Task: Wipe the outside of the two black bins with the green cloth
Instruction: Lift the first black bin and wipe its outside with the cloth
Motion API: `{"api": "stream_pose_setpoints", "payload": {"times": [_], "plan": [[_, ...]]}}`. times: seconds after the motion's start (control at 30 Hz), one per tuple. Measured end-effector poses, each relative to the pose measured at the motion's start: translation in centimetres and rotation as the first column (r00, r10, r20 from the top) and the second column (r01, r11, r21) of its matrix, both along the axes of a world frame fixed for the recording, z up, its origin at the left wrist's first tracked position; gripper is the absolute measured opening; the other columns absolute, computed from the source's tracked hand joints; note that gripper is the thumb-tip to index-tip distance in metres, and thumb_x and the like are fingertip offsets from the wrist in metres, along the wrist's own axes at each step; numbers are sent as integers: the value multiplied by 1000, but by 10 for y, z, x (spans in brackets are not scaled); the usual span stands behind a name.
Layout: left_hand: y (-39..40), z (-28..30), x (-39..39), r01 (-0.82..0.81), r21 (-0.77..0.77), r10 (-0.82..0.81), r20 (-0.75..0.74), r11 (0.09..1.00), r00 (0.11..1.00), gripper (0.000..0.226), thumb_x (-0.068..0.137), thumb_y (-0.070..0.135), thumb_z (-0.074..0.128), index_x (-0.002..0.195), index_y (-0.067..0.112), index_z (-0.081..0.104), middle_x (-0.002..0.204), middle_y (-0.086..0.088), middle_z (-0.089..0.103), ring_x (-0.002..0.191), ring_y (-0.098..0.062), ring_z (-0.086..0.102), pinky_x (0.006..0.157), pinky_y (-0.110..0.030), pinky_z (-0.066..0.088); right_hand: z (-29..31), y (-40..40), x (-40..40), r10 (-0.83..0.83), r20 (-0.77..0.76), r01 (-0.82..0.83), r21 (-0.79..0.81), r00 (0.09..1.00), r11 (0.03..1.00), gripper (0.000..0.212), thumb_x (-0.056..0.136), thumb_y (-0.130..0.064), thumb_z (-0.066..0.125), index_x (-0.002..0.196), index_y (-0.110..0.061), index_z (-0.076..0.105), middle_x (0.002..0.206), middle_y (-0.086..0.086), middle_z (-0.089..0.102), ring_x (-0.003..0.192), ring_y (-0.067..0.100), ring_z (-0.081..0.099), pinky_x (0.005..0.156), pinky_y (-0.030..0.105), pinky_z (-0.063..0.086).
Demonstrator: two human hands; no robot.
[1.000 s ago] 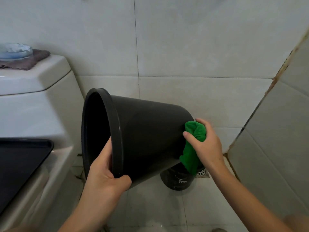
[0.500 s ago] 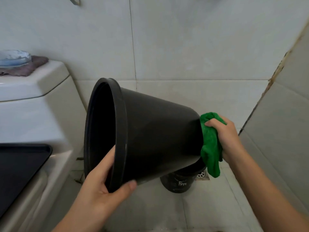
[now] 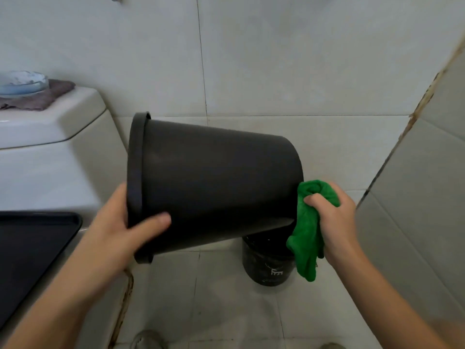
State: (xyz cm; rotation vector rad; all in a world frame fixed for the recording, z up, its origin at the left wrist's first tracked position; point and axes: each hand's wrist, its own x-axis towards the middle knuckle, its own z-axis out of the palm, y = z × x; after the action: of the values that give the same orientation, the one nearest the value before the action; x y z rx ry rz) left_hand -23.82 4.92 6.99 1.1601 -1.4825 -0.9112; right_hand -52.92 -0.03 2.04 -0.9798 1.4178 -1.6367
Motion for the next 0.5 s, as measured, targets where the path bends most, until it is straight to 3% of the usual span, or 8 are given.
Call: {"api": "stream_pose_setpoints", "payload": {"times": [0.07, 0.2, 0.3, 0.5], "plan": [[-7, -2, -10, -86, 40, 91, -167, 996, 982, 40, 77, 20, 75, 110, 38, 63, 107, 6, 73, 100, -17, 68, 79, -33, 58, -7, 3, 7, -13, -13, 13, 23, 1000, 1000, 12, 66, -13, 63, 73, -23, 66, 57, -9, 60, 56, 11, 58, 50, 25, 47], [-8, -4, -19, -131, 156, 171, -275, 979, 946, 36, 88, -1, 58, 113, 25, 60, 100, 0, 73, 98, -22, 69, 77, -33, 57, -20, 6, 14, -49, -25, 51, 94, 998, 994, 17, 76, -6, 65, 74, -23, 67, 65, 1, 62, 66, 23, 59, 57, 31, 47], [-2, -4, -22, -92, 177, 142, -291, 980, 946, 42, 88, -7, 54, 116, 24, 58, 100, 0, 74, 96, -20, 69, 78, -35, 58, -21, 9, 17, -66, -105, 74, 77, 992, 994, 22, 82, 0, 61, 83, -22, 65, 75, 2, 64, 70, 21, 60, 59, 29, 46], [1, -4, -24, -149, 25, 151, -205, 988, 967, 46, 89, -8, 53, 114, 30, 60, 103, 8, 73, 96, -9, 69, 78, -26, 58, -13, 8, 19, -173, -173, 171, -27, 970, 985, 27, 83, -3, 63, 84, -30, 61, 79, -4, 63, 72, 12, 61, 61, 26, 46]]}}
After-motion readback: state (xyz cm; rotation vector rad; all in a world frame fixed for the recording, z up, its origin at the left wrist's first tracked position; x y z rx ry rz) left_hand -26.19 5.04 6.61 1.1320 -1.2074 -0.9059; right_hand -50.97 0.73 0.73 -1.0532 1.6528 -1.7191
